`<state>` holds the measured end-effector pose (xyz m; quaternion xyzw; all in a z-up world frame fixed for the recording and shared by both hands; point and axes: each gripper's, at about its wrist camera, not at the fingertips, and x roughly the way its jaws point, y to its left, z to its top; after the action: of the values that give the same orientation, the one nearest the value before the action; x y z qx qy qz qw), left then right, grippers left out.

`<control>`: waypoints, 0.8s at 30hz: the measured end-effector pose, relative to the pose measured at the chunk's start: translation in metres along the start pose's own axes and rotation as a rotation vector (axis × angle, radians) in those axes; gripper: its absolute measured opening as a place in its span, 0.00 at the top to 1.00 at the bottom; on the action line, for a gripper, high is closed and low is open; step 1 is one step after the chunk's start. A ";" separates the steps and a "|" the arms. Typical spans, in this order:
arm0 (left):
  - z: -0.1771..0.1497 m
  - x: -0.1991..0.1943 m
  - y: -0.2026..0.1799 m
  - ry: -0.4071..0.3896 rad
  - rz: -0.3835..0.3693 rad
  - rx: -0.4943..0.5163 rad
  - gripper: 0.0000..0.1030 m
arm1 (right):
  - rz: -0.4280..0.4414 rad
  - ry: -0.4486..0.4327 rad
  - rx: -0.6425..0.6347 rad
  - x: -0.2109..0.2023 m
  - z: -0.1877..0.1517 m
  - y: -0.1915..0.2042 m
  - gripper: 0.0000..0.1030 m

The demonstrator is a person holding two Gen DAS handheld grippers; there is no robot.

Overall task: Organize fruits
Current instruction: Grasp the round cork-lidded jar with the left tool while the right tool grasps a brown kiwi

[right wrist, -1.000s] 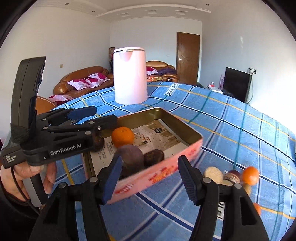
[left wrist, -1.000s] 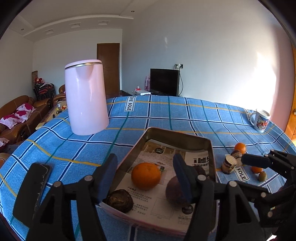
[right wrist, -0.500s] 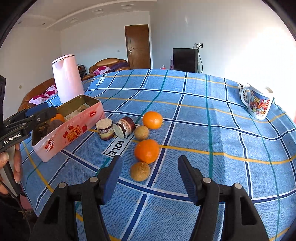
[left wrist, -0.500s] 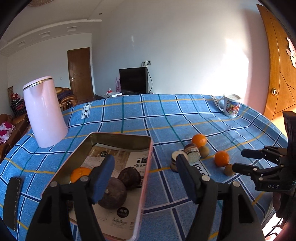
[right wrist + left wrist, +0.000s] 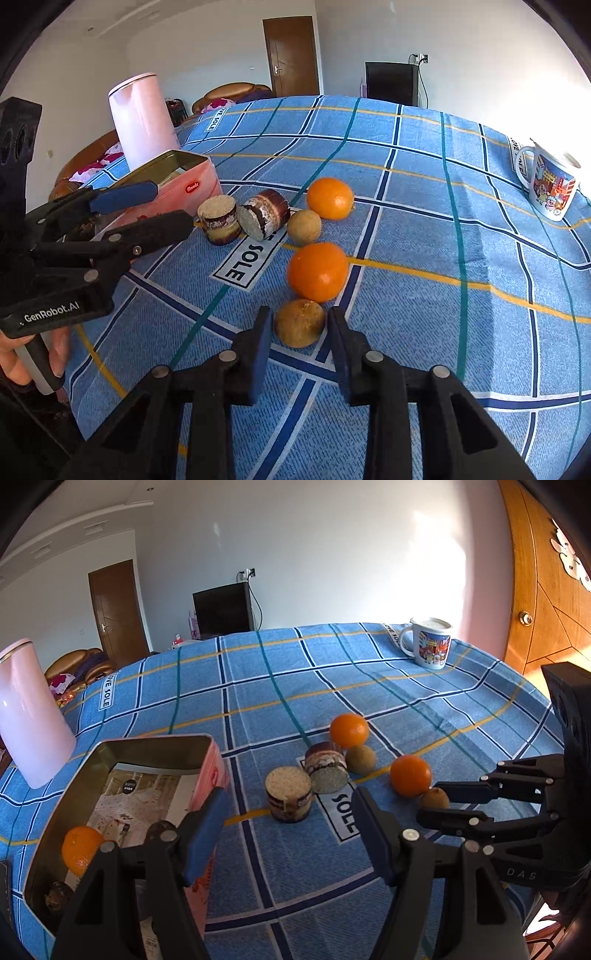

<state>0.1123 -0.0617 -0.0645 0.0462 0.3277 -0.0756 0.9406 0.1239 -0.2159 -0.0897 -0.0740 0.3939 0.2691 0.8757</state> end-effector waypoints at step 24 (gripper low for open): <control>0.010 0.040 -0.015 0.127 -0.003 0.090 0.66 | -0.046 -0.167 0.072 -0.021 0.000 -0.015 0.72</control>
<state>0.1471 -0.0829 -0.0822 0.0925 0.3832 -0.0884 0.9147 0.1204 -0.2377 -0.0761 -0.0289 0.3274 0.2399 0.9135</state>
